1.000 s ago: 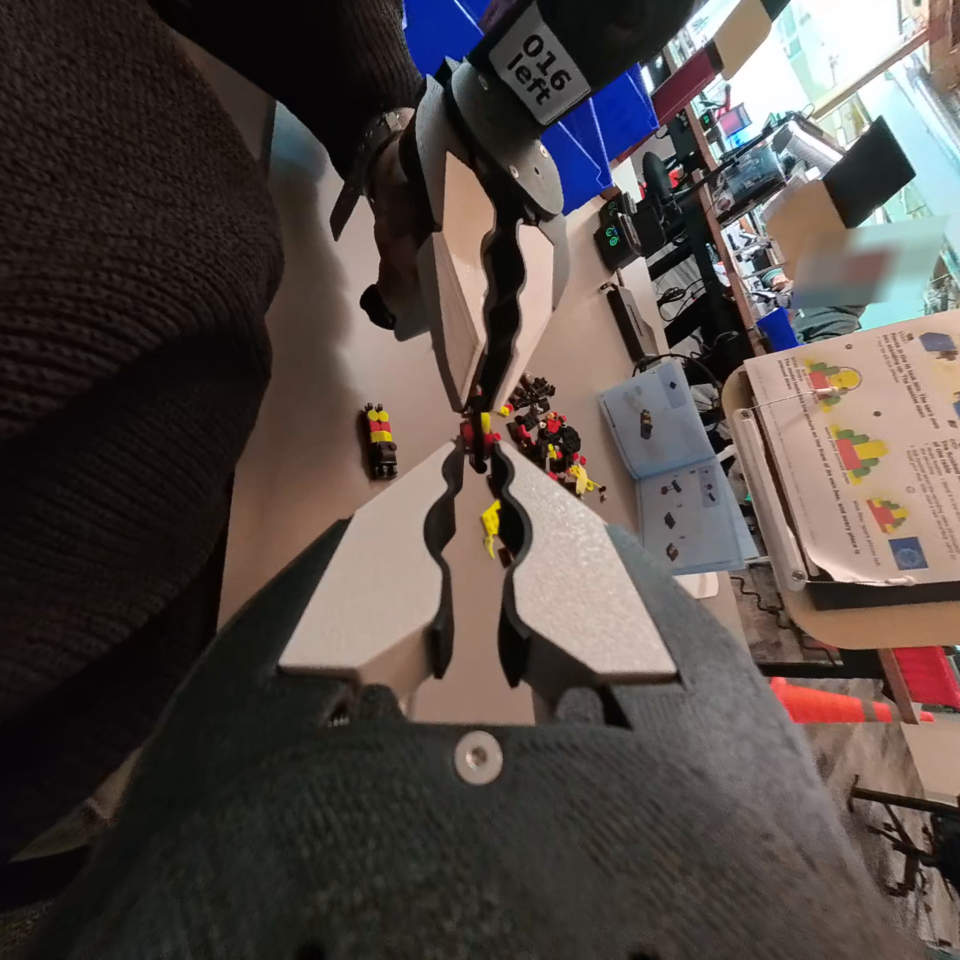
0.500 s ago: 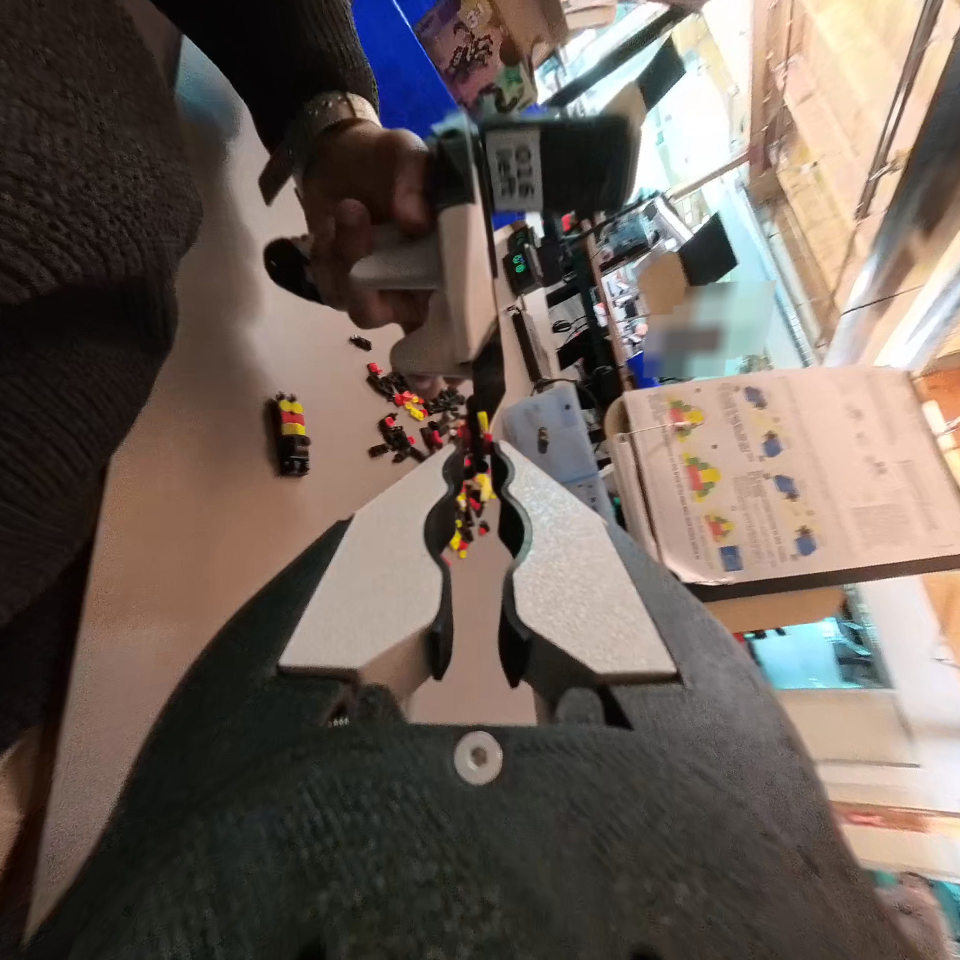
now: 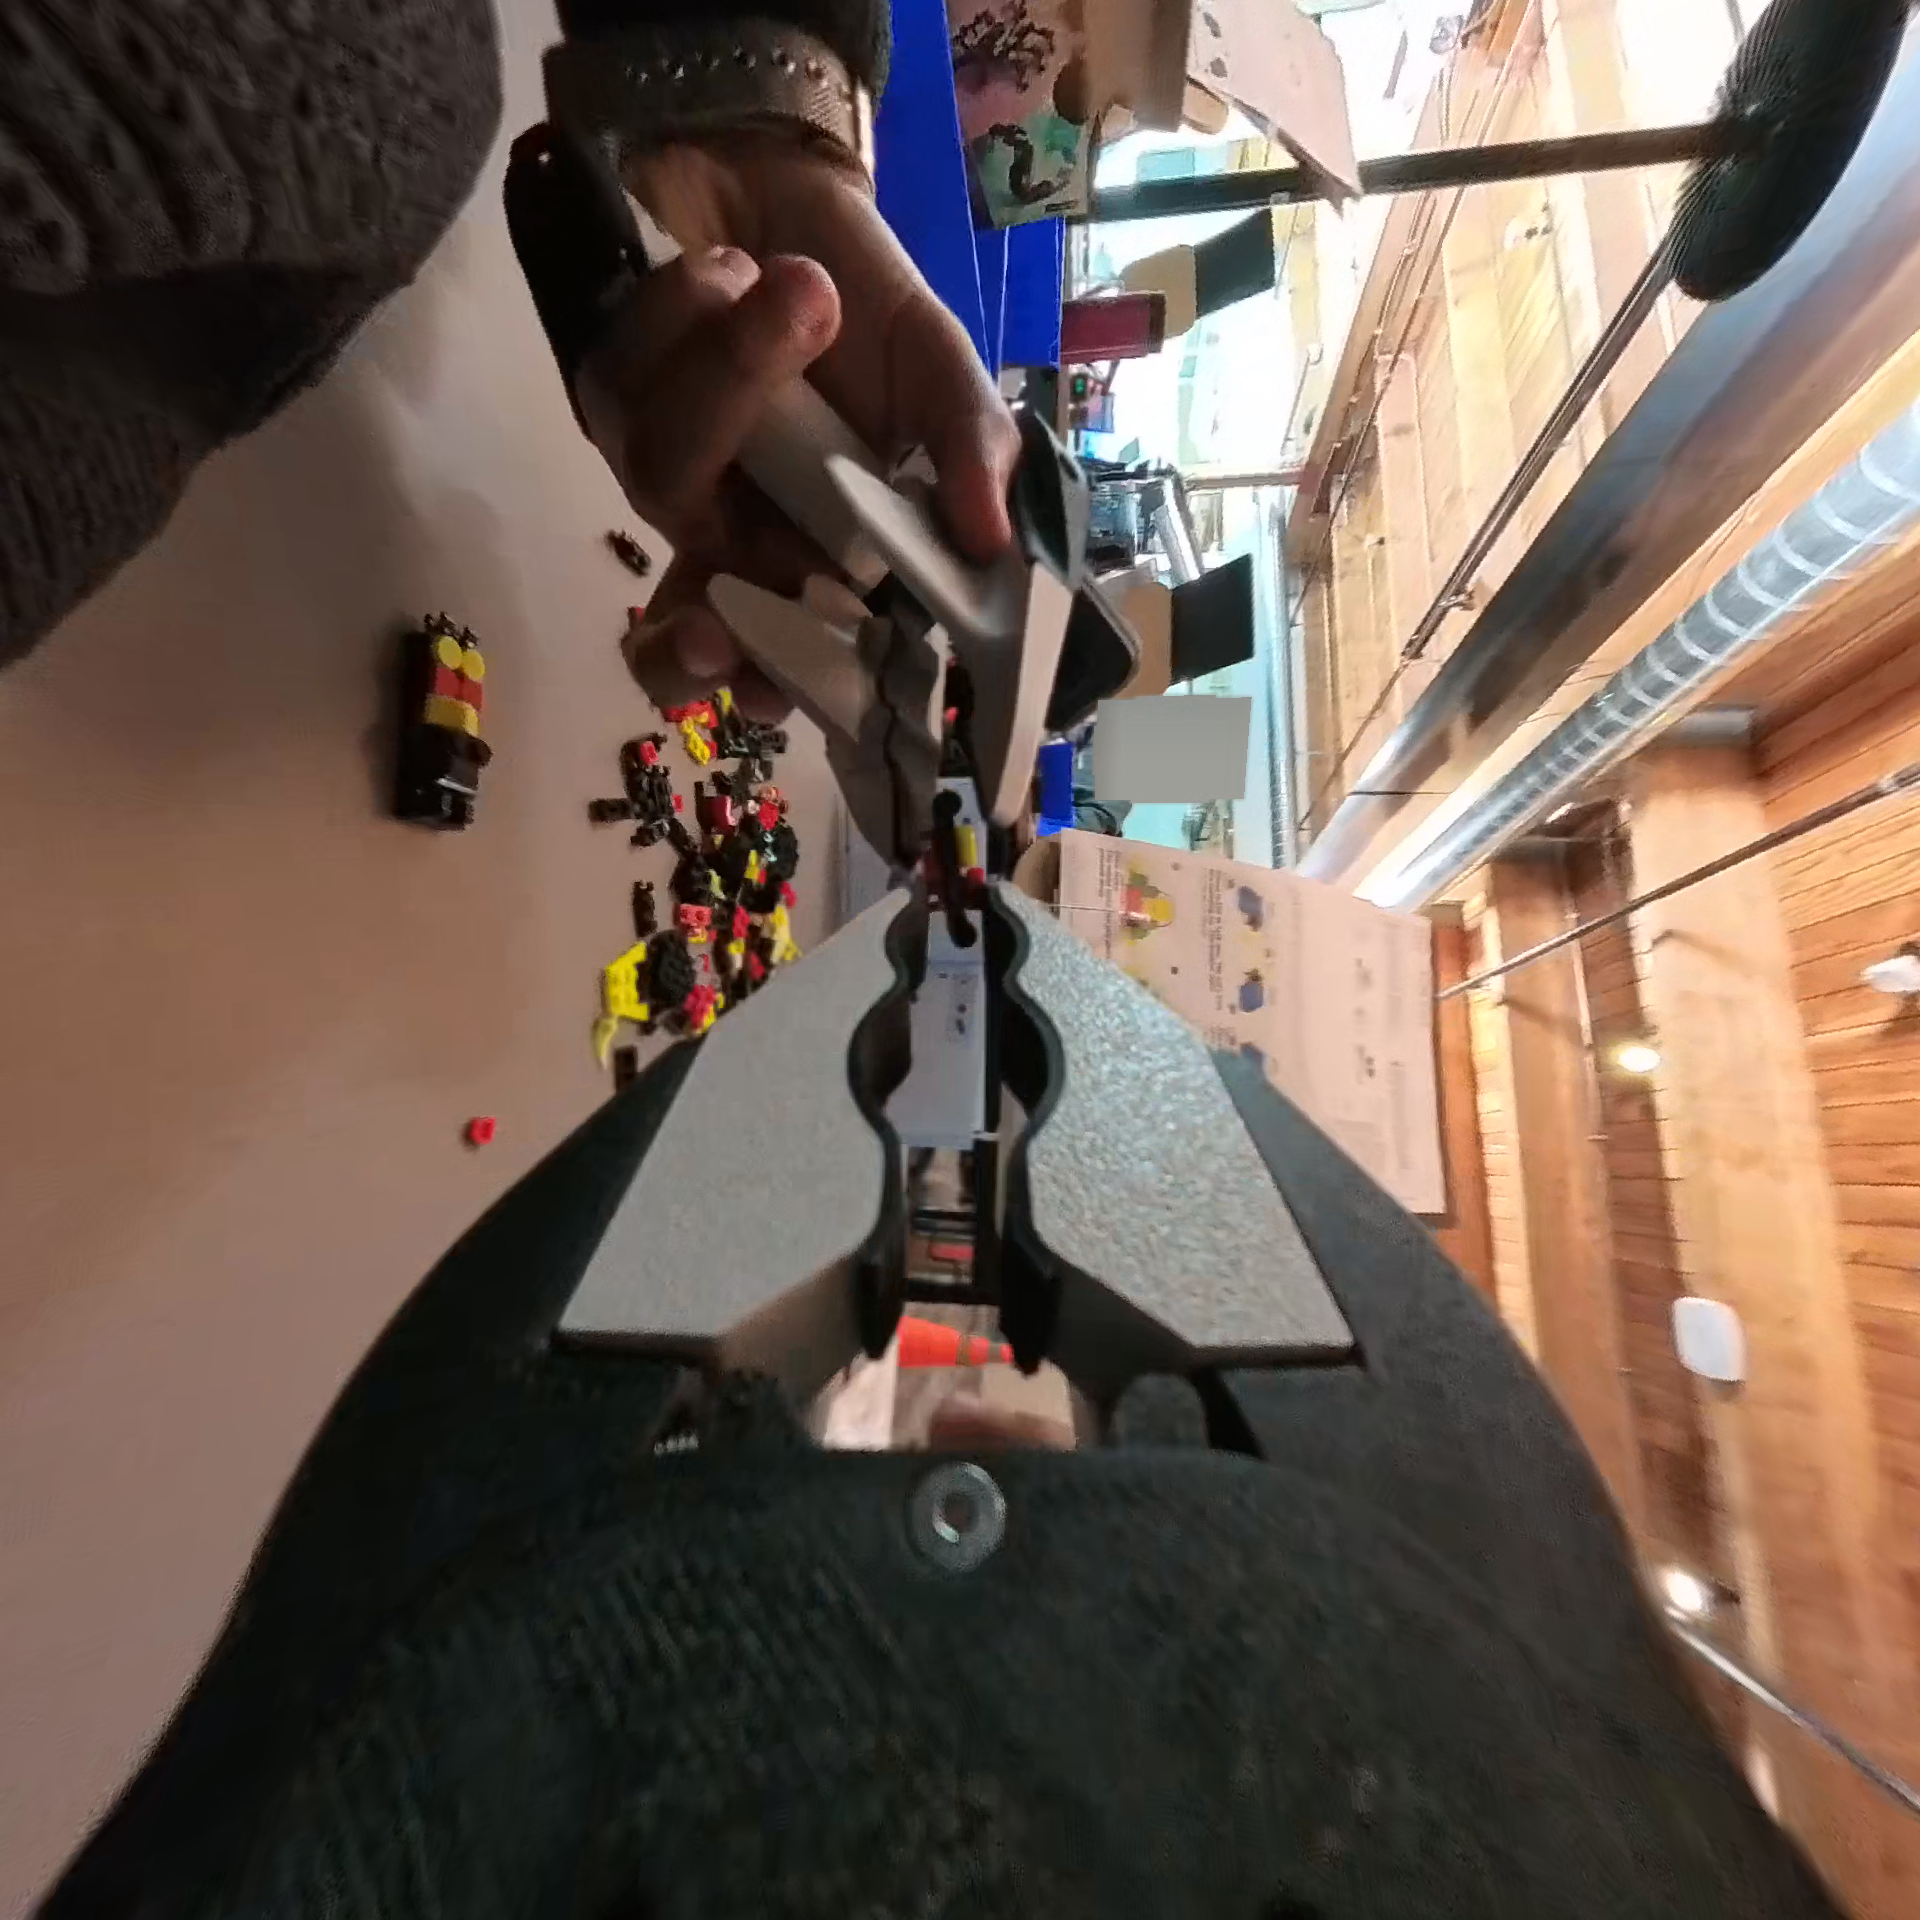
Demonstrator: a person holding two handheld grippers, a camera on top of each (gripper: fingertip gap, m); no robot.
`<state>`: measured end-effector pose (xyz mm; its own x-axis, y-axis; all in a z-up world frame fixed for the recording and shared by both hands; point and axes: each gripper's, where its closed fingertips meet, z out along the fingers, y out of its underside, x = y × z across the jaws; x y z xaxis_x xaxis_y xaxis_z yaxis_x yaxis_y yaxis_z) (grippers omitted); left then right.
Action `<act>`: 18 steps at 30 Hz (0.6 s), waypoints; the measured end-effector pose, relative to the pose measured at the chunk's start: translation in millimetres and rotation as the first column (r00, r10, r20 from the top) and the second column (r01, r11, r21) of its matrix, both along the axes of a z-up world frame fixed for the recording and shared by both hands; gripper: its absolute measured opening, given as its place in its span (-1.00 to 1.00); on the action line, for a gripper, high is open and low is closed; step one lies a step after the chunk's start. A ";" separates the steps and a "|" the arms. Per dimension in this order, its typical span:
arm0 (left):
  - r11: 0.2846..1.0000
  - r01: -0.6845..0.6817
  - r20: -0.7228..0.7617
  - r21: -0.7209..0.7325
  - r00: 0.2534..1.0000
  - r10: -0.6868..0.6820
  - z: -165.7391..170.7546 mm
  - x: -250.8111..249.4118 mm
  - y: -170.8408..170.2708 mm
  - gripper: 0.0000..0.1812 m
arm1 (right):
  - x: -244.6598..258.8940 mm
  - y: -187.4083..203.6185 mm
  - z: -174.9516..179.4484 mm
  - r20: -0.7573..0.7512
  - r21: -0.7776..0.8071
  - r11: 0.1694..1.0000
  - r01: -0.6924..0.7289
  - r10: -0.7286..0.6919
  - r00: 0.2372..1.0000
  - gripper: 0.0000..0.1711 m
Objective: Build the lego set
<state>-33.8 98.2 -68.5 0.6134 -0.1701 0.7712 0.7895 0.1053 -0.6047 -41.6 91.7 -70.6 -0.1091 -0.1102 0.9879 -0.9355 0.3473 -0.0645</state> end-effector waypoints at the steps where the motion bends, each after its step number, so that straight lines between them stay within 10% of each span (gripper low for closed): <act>1: 1.000 0.005 0.003 -0.007 1.000 -0.005 -2.3 0.2 0.2 -0.80 | 1.3 -0.5 -1.0 -0.019 0.008 1.000 -0.001 0.001 1.000 -0.91; 10: 0.999 -0.029 -0.068 -0.022 0.997 0.028 2.4 -0.9 -0.2 -0.88 | -4.8 1.5 4.8 -0.021 -0.049 0.999 -0.002 0.001 1.000 -0.80; 18: 0.988 -0.155 -0.167 0.015 0.974 0.155 13.6 -12.5 -9.0 -0.89 | -29.8 9.9 19.8 0.308 -0.175 0.982 0.066 -0.009 0.951 -0.60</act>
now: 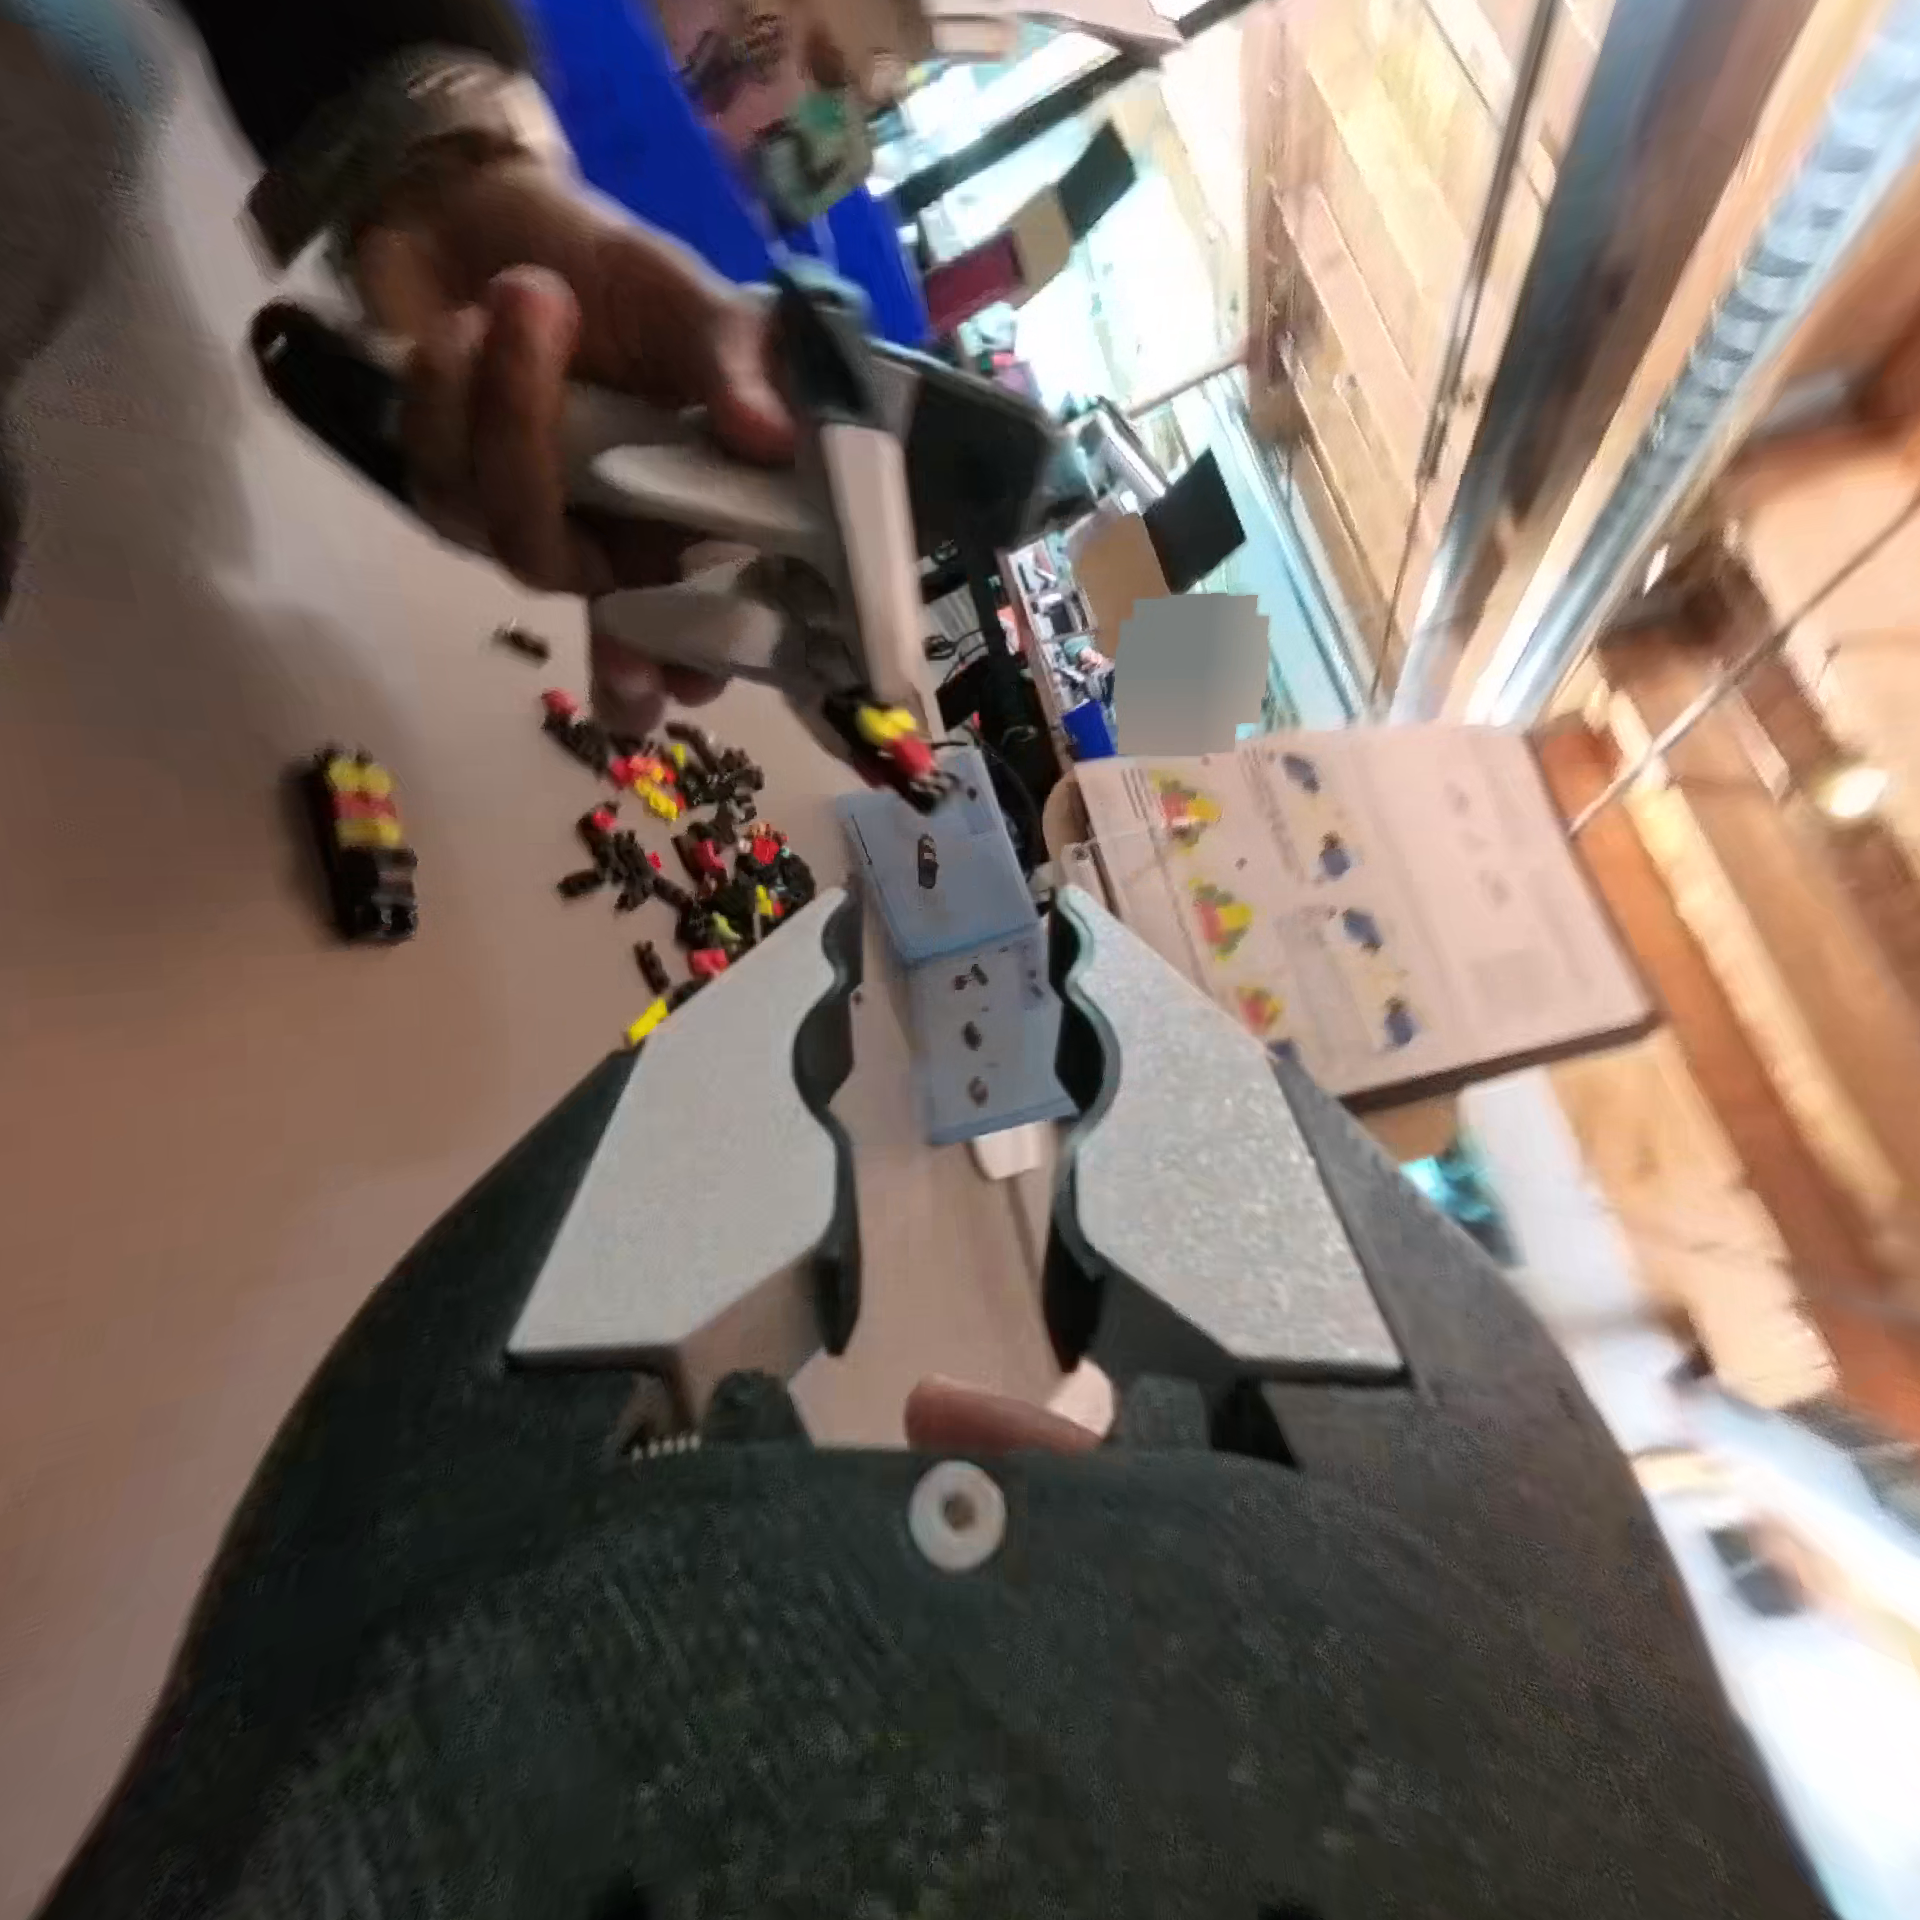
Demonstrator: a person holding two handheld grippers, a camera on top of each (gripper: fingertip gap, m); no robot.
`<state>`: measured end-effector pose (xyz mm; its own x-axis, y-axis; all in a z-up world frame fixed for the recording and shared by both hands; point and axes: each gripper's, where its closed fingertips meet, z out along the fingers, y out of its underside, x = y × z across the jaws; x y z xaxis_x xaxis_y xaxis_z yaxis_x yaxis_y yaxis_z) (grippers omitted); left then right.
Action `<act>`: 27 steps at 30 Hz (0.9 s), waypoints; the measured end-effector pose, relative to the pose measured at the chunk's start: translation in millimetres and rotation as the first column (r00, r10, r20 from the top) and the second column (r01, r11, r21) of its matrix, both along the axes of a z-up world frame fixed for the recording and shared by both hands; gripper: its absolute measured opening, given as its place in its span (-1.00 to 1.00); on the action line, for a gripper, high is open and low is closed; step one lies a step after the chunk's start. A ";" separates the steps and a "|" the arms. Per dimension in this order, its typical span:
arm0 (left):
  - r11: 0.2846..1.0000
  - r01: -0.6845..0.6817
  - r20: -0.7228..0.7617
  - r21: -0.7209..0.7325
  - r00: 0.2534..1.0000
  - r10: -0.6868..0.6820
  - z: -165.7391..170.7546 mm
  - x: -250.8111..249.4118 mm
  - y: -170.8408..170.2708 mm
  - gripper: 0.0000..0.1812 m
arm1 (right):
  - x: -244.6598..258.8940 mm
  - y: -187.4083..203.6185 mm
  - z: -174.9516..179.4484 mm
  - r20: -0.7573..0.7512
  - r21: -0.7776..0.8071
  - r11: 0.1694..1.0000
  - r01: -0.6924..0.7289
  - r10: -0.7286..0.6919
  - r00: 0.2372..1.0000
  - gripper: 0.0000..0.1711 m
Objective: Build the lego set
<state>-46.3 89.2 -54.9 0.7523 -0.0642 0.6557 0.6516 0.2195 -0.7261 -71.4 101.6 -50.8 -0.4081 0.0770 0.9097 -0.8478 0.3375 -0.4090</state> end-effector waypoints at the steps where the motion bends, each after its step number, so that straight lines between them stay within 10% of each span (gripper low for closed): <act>1: 0.999 -0.032 -0.029 0.002 0.999 0.032 2.2 -2.4 -2.1 -0.88 | -8.2 2.5 6.8 0.105 -0.061 0.998 0.019 -0.012 0.994 -0.60; 3: 0.995 -0.104 -0.103 -0.006 0.989 0.102 6.1 -5.7 -5.1 -0.88 | -19.8 5.9 19.8 0.371 -0.195 0.980 0.043 0.033 0.928 -0.55; 6: 0.986 -0.167 -0.205 -0.022 0.966 0.159 11.8 -4.0 -4.8 -0.89 | -22.2 5.9 33.1 0.736 -0.384 0.921 0.065 0.264 0.623 -0.50; 11: 0.968 -0.249 -0.302 -0.035 0.926 0.227 16.6 -3.7 -4.6 -0.90 | -6.0 -4.8 29.2 0.863 -0.494 0.869 0.035 0.485 0.140 -0.55; 27: 0.946 -0.316 -0.424 -0.079 0.869 0.255 19.8 2.0 -0.1 -0.90 | 17.3 -13.8 25.7 0.838 -0.546 0.836 -0.057 0.544 -0.039 -0.85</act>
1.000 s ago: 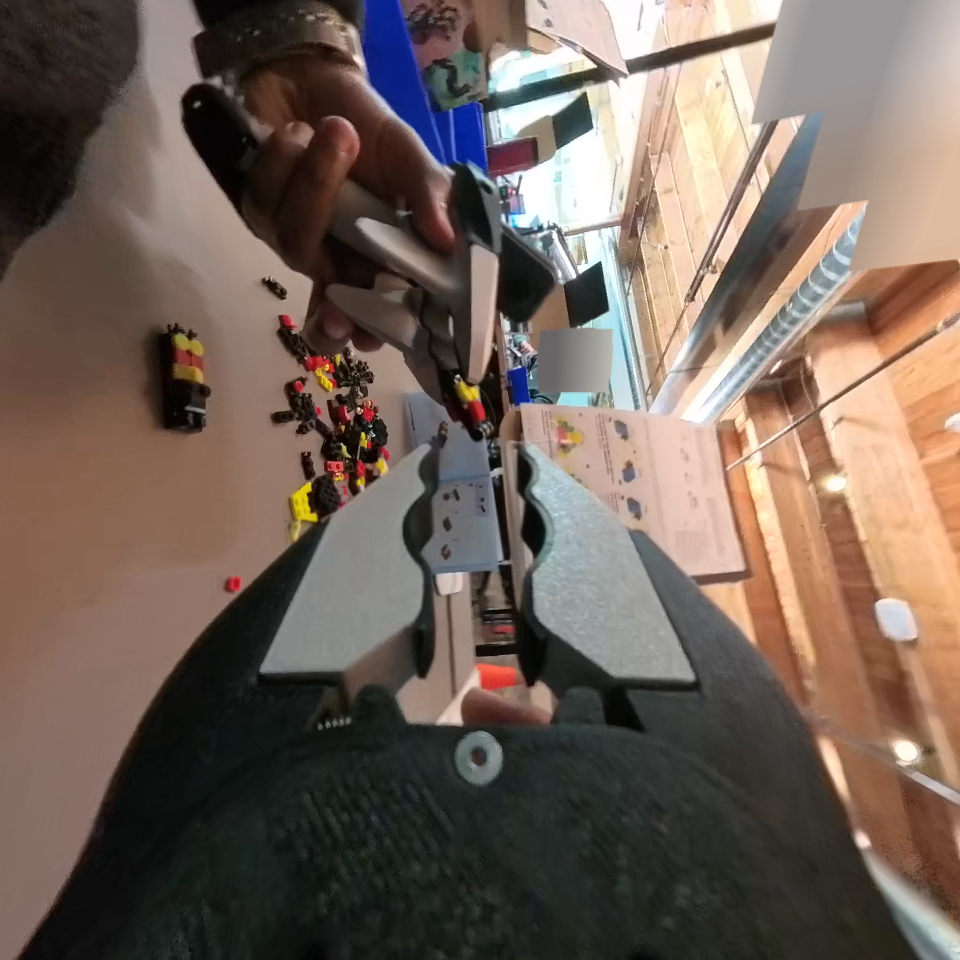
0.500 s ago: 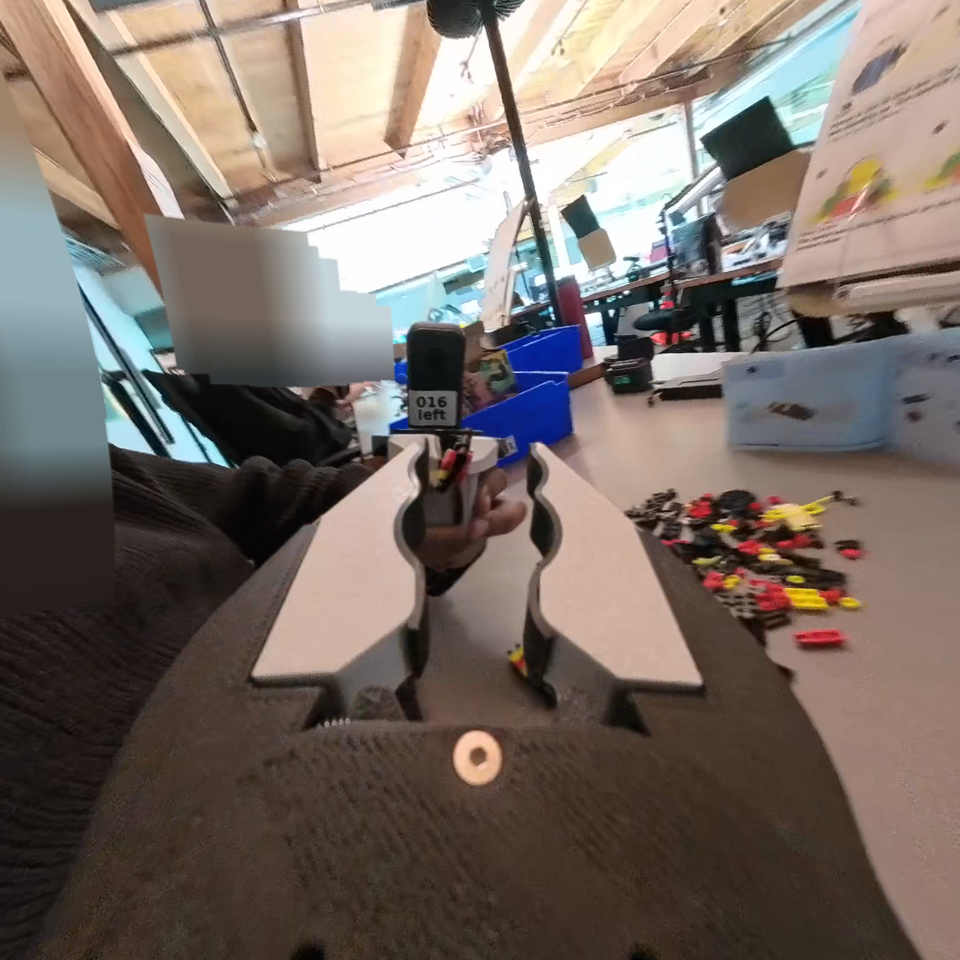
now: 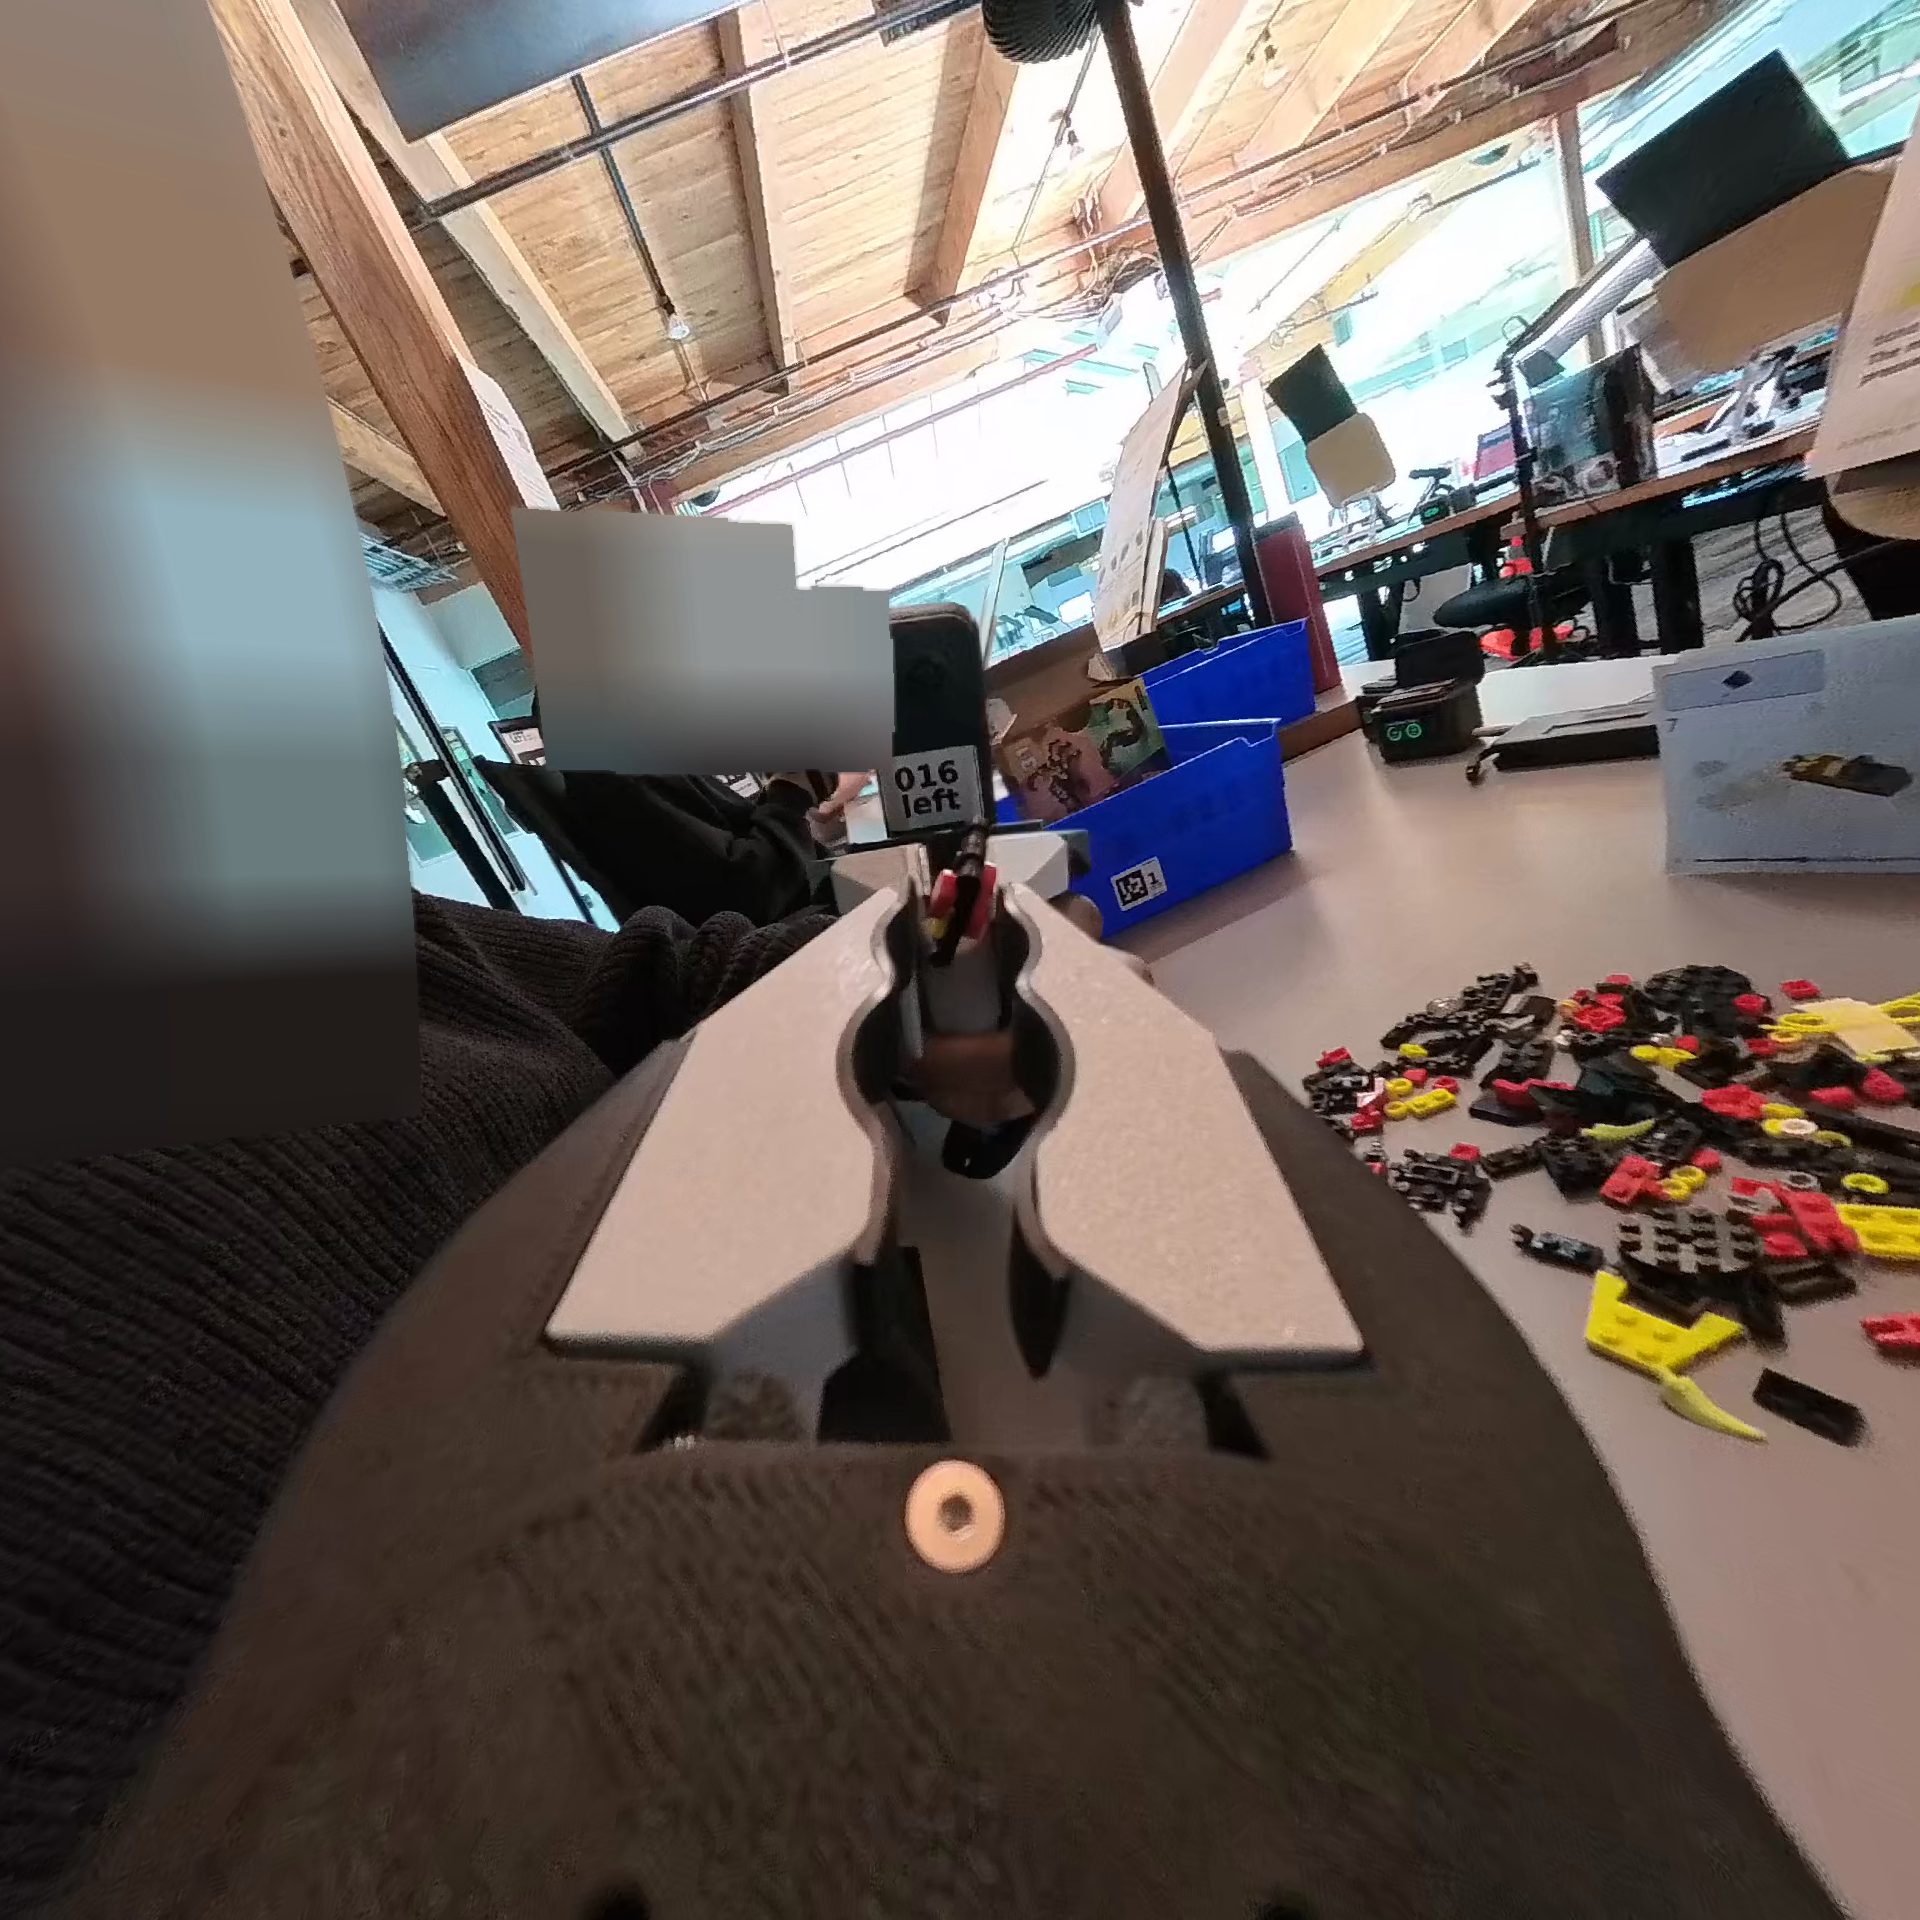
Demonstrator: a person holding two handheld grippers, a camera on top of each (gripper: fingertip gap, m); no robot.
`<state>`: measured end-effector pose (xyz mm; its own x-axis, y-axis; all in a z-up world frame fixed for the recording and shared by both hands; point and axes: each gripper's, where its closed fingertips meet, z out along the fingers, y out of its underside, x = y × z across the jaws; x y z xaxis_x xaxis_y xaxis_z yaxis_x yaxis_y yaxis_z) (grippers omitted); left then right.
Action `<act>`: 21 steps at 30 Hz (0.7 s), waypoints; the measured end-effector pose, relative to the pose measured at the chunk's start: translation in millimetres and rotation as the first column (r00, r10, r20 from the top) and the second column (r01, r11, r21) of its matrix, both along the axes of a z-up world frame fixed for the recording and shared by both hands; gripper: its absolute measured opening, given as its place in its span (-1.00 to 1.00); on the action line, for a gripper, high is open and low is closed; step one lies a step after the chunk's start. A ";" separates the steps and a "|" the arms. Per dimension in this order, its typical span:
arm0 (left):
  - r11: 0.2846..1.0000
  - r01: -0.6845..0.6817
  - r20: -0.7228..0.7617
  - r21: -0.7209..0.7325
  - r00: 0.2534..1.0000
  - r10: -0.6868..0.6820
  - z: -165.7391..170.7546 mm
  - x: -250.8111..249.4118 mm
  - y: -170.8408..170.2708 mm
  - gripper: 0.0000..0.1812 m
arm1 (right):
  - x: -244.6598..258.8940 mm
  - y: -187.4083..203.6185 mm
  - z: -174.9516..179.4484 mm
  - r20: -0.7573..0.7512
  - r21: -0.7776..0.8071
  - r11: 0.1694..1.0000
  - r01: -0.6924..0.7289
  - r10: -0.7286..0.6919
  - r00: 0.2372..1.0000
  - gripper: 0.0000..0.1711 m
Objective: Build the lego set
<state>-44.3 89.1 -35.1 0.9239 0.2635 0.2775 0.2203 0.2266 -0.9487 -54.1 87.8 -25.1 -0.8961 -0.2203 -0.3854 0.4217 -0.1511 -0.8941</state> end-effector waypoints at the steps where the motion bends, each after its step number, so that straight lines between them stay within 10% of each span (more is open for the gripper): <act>1: 1.000 -0.002 -0.004 -0.005 1.000 0.002 -0.1 0.3 0.3 -0.90 | 1.1 -0.4 -0.2 0.001 -0.001 1.000 -0.008 0.008 1.000 -0.85; 21: 0.997 -0.001 -0.031 -0.076 1.000 -0.001 -2.6 4.4 3.9 -0.91 | 8.6 2.6 -6.6 -0.132 0.104 0.993 -0.047 0.061 0.989 -0.91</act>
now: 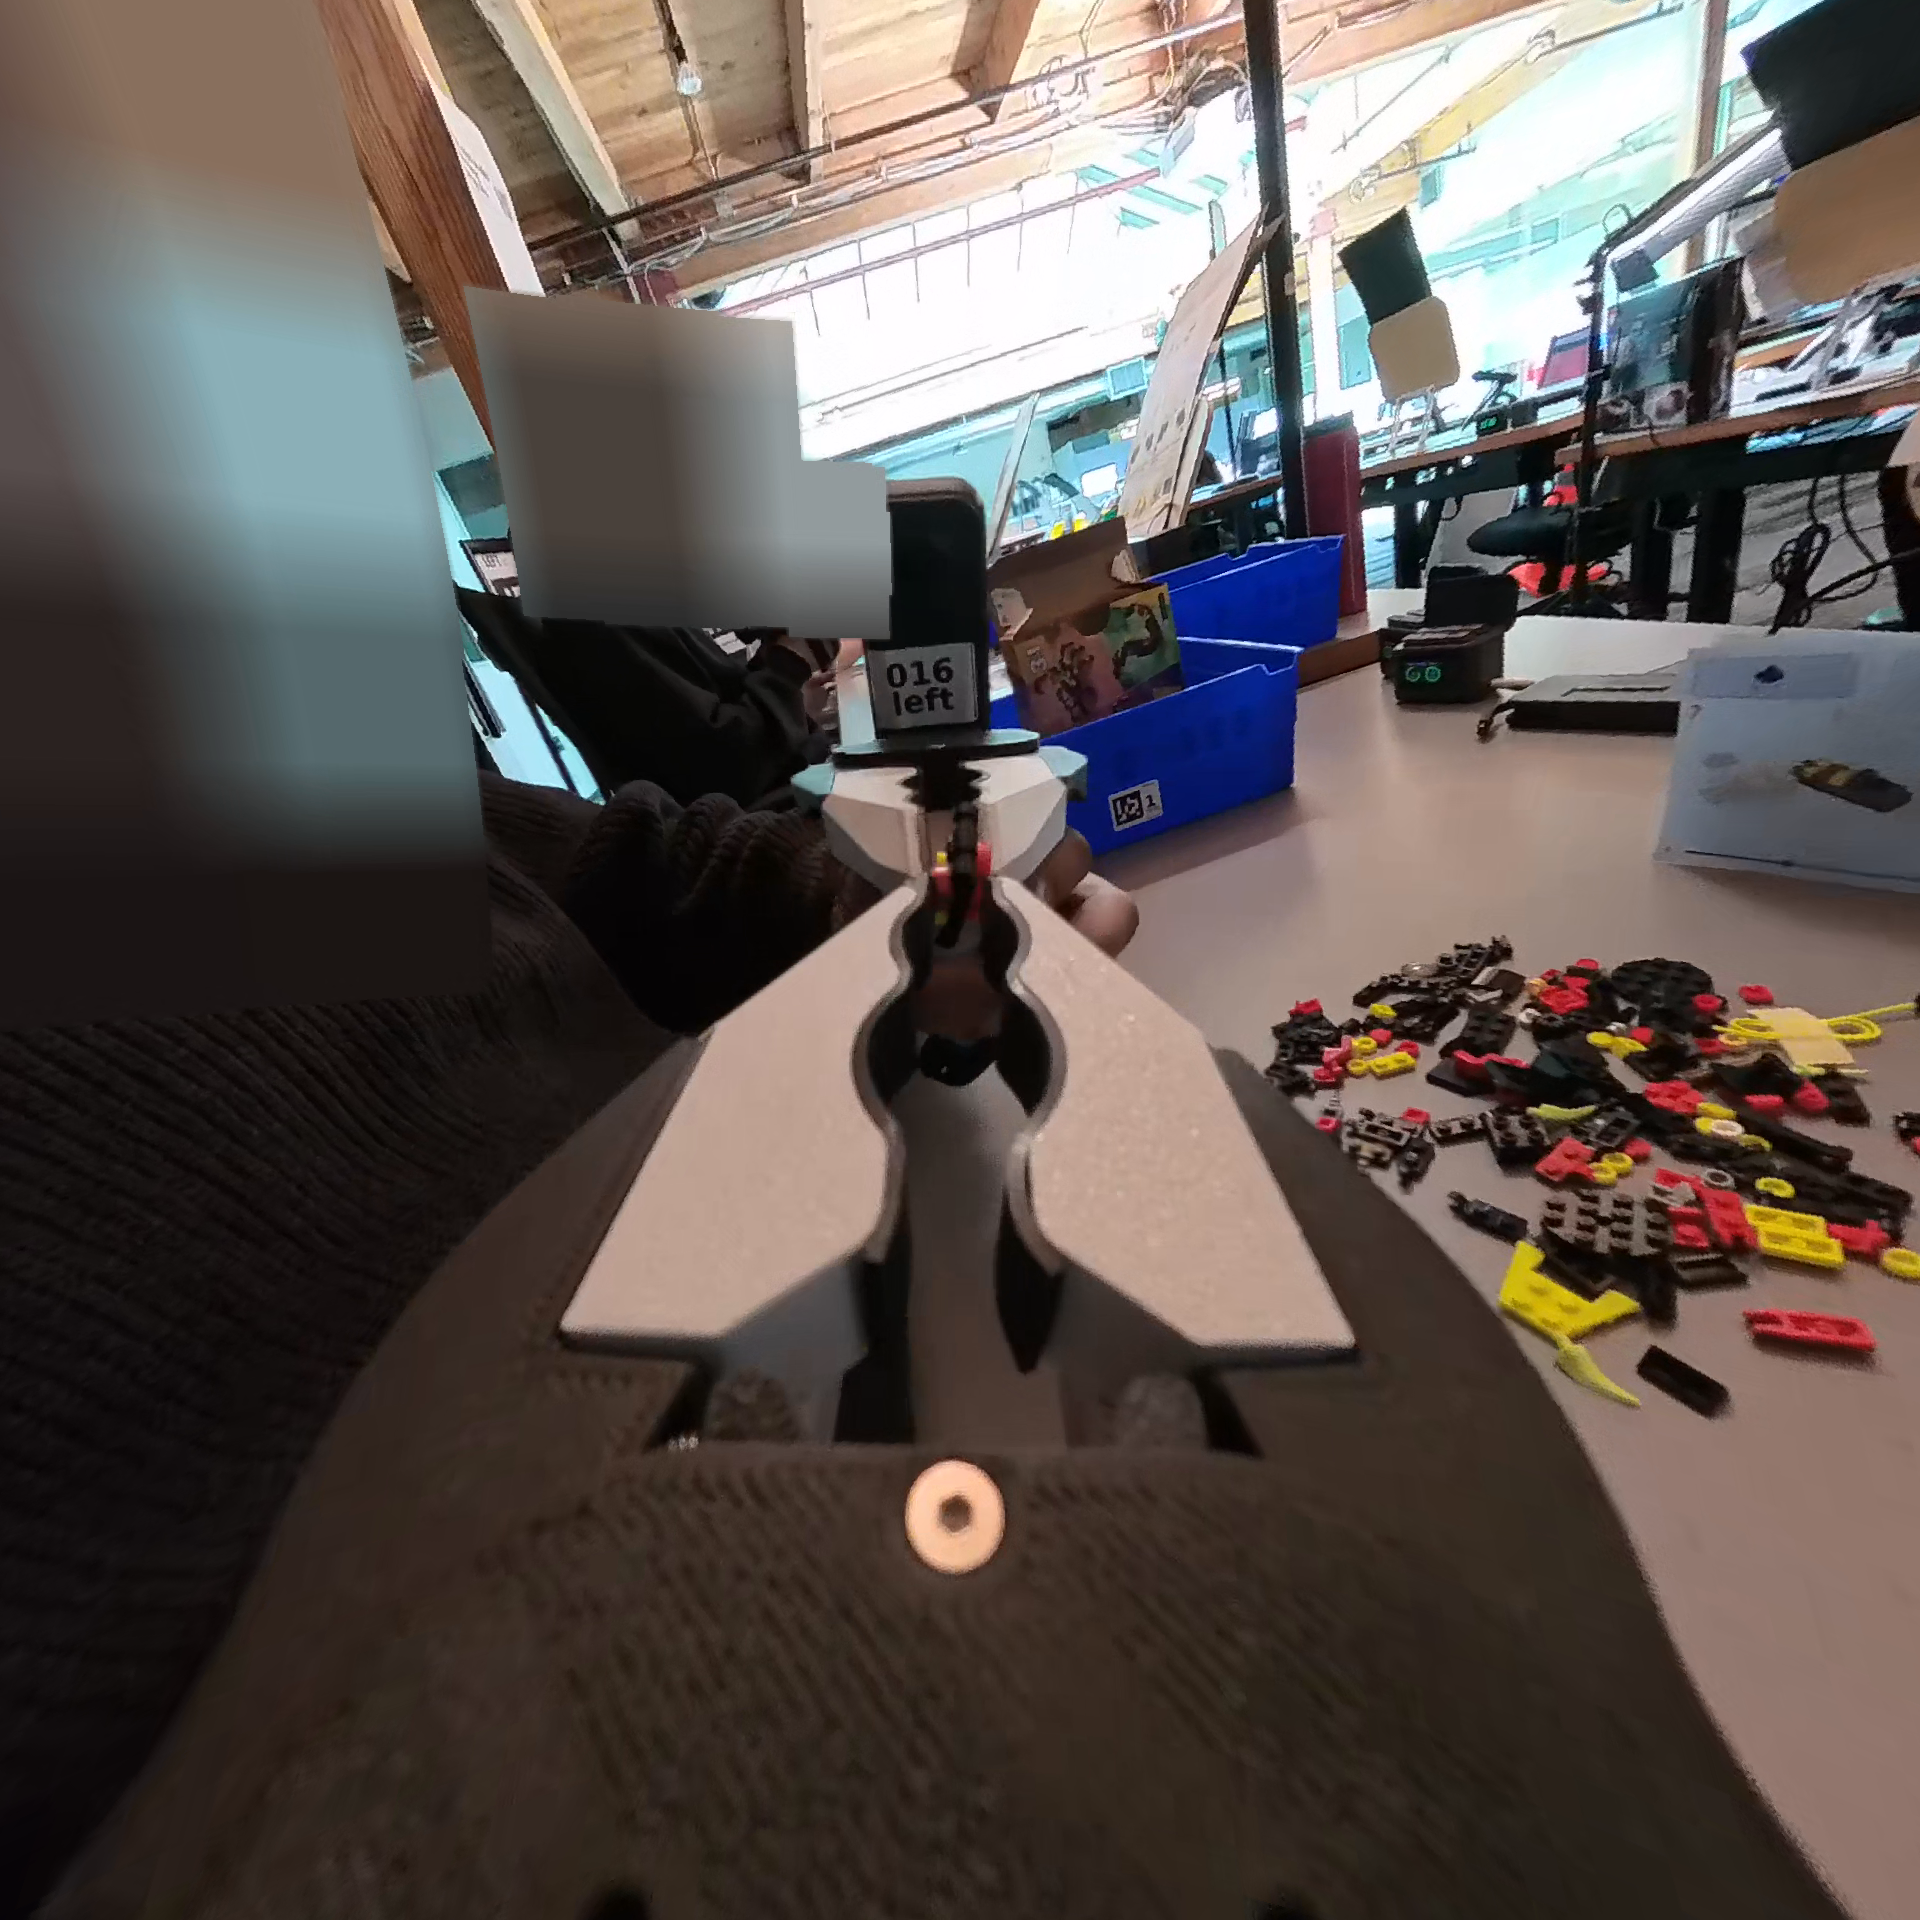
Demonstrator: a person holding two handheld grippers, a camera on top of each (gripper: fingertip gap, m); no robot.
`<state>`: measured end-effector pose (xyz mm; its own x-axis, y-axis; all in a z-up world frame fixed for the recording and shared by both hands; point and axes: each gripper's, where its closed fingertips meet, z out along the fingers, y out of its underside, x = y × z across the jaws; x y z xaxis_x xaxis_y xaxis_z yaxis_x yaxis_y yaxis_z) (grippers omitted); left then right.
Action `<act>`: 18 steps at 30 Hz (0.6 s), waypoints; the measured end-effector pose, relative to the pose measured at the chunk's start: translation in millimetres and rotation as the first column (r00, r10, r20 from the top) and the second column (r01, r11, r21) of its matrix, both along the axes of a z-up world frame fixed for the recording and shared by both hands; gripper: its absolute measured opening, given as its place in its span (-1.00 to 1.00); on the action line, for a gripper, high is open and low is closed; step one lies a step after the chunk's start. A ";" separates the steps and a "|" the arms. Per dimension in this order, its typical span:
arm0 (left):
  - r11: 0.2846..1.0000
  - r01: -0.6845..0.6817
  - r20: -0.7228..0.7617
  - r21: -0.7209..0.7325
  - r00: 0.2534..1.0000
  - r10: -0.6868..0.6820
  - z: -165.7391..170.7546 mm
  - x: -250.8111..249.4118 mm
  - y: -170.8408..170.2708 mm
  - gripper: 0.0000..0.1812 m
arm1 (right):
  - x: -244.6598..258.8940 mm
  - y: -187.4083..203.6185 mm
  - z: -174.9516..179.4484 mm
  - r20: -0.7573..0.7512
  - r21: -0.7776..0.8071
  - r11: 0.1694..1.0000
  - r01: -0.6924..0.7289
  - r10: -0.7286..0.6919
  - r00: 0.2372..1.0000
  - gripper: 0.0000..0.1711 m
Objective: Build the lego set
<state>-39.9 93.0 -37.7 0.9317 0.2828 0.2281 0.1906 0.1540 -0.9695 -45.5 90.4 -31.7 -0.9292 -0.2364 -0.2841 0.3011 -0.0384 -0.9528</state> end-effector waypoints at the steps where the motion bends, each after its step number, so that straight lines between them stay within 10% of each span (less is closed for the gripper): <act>1: 1.000 -0.002 -0.005 -0.007 1.000 0.002 -0.4 0.2 0.1 -0.91 | 0.3 0.2 -1.0 0.006 0.006 1.000 -0.007 0.007 1.000 -0.91; 18: 0.973 -0.023 -0.160 -0.228 0.987 -0.015 -20.8 3.7 2.3 -0.91 | 5.0 -1.0 -18.4 -0.150 0.112 0.994 0.002 0.015 0.989 -0.81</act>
